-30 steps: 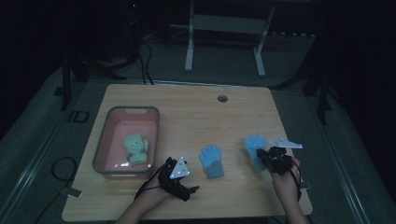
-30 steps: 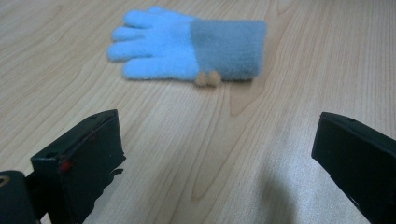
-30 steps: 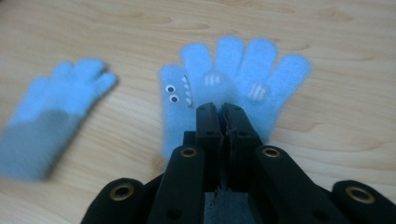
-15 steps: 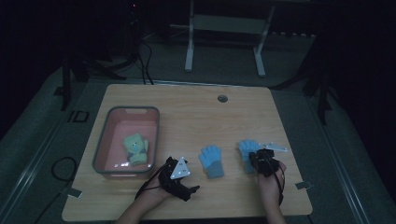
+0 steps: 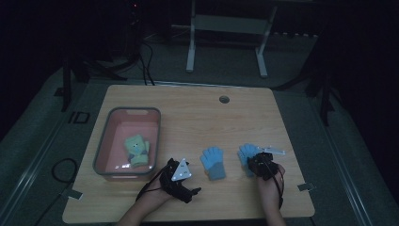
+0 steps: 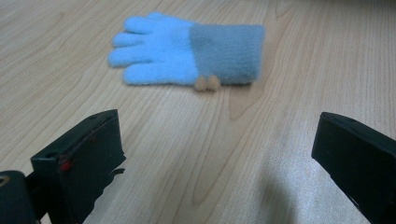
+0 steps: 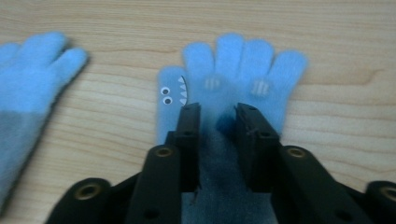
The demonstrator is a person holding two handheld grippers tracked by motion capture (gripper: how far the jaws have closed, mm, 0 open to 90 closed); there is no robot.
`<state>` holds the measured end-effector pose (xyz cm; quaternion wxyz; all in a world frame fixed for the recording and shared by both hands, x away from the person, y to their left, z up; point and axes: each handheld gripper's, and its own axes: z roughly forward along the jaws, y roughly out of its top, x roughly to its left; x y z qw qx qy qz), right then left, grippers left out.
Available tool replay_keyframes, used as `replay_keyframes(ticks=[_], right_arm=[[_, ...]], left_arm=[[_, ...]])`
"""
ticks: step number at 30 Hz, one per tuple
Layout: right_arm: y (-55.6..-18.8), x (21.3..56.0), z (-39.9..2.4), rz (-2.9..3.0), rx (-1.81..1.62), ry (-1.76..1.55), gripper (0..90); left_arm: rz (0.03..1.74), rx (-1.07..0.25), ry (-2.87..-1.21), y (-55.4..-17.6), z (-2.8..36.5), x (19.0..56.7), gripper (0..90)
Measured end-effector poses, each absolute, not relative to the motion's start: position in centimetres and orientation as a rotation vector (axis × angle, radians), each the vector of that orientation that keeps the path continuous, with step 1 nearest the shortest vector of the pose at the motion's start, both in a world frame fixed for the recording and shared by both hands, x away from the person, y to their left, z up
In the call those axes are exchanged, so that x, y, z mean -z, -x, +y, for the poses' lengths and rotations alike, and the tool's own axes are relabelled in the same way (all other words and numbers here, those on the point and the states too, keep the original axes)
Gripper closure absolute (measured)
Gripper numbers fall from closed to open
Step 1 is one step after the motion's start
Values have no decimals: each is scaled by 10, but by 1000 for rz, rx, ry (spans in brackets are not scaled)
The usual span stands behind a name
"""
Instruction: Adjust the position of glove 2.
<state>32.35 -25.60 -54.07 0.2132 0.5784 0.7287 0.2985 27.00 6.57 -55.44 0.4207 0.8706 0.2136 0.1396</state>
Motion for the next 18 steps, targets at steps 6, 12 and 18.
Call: replay_keyframes(ticks=[6,12,18], right_arm=[[-327,527,-260,2148,-808,-1508,632],[-331,518,-273,2238,-830,-1412,580],[-337,513,-290,2377,-920,-1273,613]], left_arm=[[533,-350,-2192,-270,65,555,24],[538,-346,-2192,-270,65,555,24],[541,-346,-2195,-269,64,555,25]])
